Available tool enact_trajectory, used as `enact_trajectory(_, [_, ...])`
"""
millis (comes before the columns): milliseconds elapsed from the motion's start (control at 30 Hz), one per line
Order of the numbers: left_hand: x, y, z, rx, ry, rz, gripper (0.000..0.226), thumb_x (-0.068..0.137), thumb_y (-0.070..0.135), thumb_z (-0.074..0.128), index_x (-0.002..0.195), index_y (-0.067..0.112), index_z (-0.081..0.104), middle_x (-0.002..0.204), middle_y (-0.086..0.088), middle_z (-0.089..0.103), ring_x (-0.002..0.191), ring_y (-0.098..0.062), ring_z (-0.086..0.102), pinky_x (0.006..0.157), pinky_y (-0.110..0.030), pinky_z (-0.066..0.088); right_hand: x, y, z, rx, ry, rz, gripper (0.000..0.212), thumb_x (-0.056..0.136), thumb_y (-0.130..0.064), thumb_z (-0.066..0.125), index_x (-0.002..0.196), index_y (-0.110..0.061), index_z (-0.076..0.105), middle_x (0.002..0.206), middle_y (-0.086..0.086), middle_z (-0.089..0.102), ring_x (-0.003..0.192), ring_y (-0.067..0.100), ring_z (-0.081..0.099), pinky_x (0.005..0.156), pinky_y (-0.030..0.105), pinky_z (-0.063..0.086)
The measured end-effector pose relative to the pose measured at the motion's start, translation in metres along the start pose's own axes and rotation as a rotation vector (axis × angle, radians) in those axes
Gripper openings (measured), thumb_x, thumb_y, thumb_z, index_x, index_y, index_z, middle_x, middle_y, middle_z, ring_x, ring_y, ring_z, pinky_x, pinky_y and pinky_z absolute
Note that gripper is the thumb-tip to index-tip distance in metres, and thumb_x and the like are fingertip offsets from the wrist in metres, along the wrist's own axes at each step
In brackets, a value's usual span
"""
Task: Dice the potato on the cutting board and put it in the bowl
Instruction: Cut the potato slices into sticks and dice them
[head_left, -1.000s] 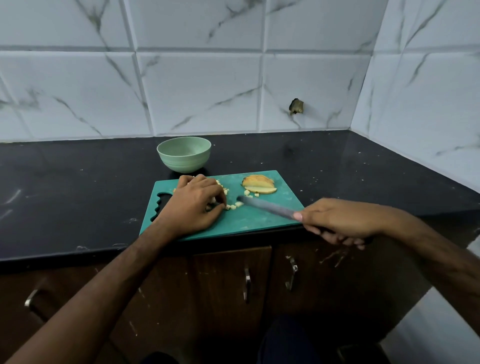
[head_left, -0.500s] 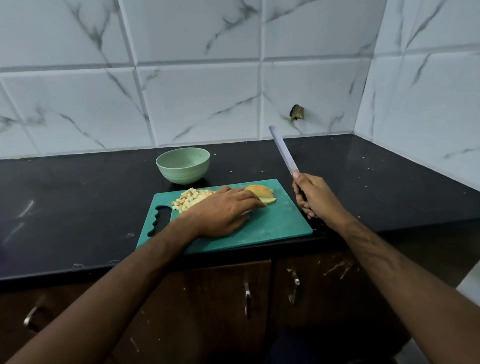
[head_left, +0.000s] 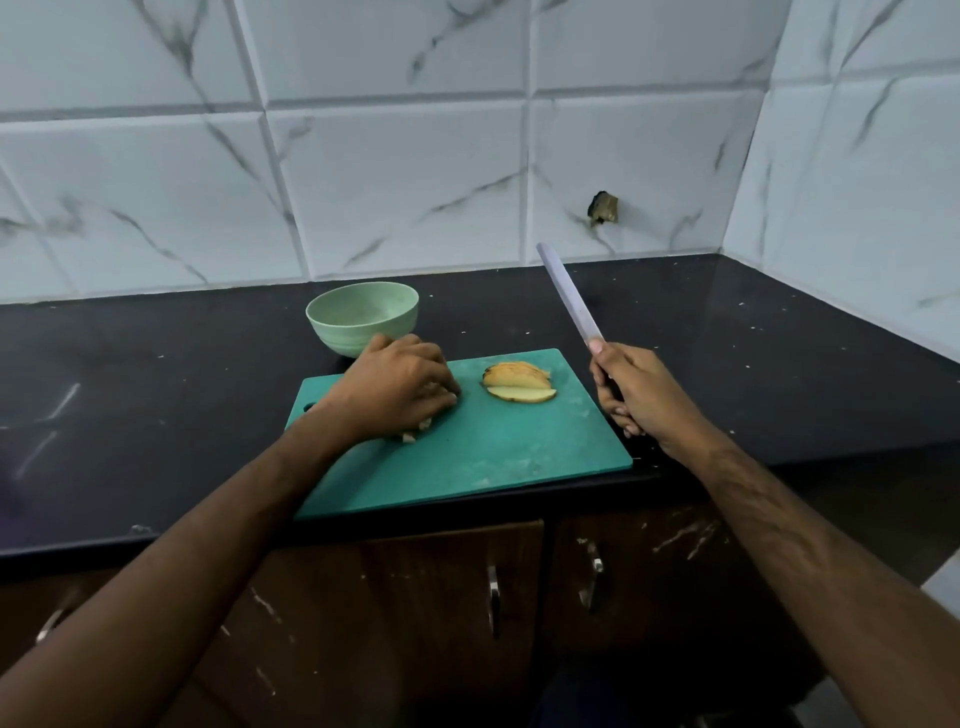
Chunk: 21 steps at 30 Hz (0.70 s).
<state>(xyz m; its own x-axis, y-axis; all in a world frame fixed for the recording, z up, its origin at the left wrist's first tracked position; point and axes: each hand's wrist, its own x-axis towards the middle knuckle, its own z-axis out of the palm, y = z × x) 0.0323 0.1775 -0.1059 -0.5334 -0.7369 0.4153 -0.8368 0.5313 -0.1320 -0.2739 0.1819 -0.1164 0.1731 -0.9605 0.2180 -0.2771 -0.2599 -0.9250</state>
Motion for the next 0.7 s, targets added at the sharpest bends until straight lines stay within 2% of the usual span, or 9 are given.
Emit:
enact_trajectory(100, [0.003, -0.004, -0.004, -0.071, 0.023, -0.112, 0.013, 0.087, 0.044, 0.073, 0.095, 0.036, 0.078, 0.099, 0.015, 0.065, 0.101, -0.012, 0.059, 0.077, -0.035, 0.027, 0.000, 0.000, 0.000, -0.002, -0.004, -0.002, 0.043, 0.108, -0.042, 0.043, 0.081, -0.010, 0.050, 0.048, -0.001, 0.035, 0.038, 0.010, 0.028, 0.036, 0.022, 0.028])
enact_trajectory(167, [0.004, -0.004, -0.008, -0.104, 0.028, -0.157, 0.009, 0.083, 0.041, 0.077, 0.090, 0.035, 0.077, 0.092, 0.015, 0.065, 0.097, -0.011, 0.060, 0.079, -0.038, 0.032, 0.000, 0.001, -0.001, -0.006, -0.002, -0.001, 0.043, 0.108, -0.042, 0.043, 0.081, -0.010, 0.050, 0.049, -0.001, 0.035, 0.039, 0.010, 0.028, 0.036, 0.022, 0.029])
enact_trajectory(233, [0.003, -0.005, -0.010, -0.154, 0.041, -0.190, 0.005, 0.083, 0.033, 0.079, 0.087, 0.033, 0.076, 0.087, 0.016, 0.068, 0.093, -0.009, 0.063, 0.085, -0.042, 0.037, 0.001, 0.001, -0.001, -0.007, -0.003, 0.001, 0.043, 0.108, -0.043, 0.043, 0.080, -0.011, 0.050, 0.049, -0.001, 0.035, 0.039, 0.010, 0.028, 0.037, 0.022, 0.029])
enact_trajectory(333, [0.001, -0.005, -0.011, -0.160, 0.120, -0.206, 0.012, 0.089, 0.020, 0.073, 0.093, 0.032, 0.076, 0.089, 0.019, 0.073, 0.090, -0.006, 0.067, 0.086, -0.037, 0.035, 0.001, 0.001, 0.000, -0.010, -0.005, -0.001, 0.044, 0.108, -0.044, 0.043, 0.079, -0.011, 0.050, 0.049, -0.001, 0.035, 0.038, 0.009, 0.028, 0.037, 0.022, 0.029])
enact_trajectory(433, [0.007, 0.000, -0.011, -0.194, 0.148, -0.139, 0.022, 0.094, 0.010, 0.063, 0.099, 0.028, 0.074, 0.093, 0.015, 0.072, 0.090, -0.007, 0.067, 0.083, -0.041, 0.046, 0.002, 0.002, 0.000, -0.012, -0.006, -0.004, 0.044, 0.108, -0.045, 0.043, 0.079, -0.011, 0.050, 0.048, -0.001, 0.035, 0.038, 0.010, 0.028, 0.037, 0.022, 0.030])
enact_trajectory(500, [0.014, 0.013, -0.012, -0.249, 0.100, -0.009, 0.020, 0.094, 0.013, 0.059, 0.101, 0.026, 0.073, 0.096, 0.012, 0.070, 0.091, -0.008, 0.067, 0.079, -0.041, 0.053, 0.002, 0.002, 0.001, -0.011, -0.006, -0.005, 0.044, 0.108, -0.044, 0.043, 0.079, -0.011, 0.050, 0.048, -0.001, 0.035, 0.038, 0.010, 0.028, 0.037, 0.022, 0.030])
enact_trajectory(533, [0.017, 0.023, -0.011, -0.242, 0.052, 0.040, 0.019, 0.094, 0.019, 0.057, 0.102, 0.027, 0.072, 0.099, 0.012, 0.069, 0.095, -0.009, 0.066, 0.081, -0.040, 0.052, 0.002, 0.001, 0.001, -0.010, -0.004, -0.006, 0.044, 0.108, -0.043, 0.043, 0.079, -0.011, 0.050, 0.048, -0.001, 0.035, 0.038, 0.010, 0.028, 0.037, 0.022, 0.030])
enact_trajectory(600, [0.024, 0.045, -0.006, -0.130, -0.034, 0.082, 0.018, 0.097, 0.029, 0.054, 0.109, 0.031, 0.067, 0.108, 0.013, 0.066, 0.106, -0.010, 0.061, 0.086, -0.035, 0.041, 0.002, 0.001, 0.001, -0.003, 0.001, -0.009, 0.044, 0.108, -0.042, 0.043, 0.079, -0.010, 0.049, 0.048, -0.001, 0.035, 0.037, 0.010, 0.028, 0.036, 0.022, 0.030])
enact_trajectory(700, [0.033, 0.061, 0.006, 0.006, -0.007, 0.053, 0.019, 0.100, 0.037, 0.049, 0.113, 0.032, 0.062, 0.105, 0.014, 0.058, 0.107, -0.012, 0.054, 0.080, -0.032, 0.021, 0.002, 0.002, 0.000, -0.007, -0.001, -0.009, 0.044, 0.108, -0.043, 0.043, 0.079, -0.011, 0.049, 0.047, -0.002, 0.035, 0.038, 0.010, 0.028, 0.037, 0.022, 0.030])
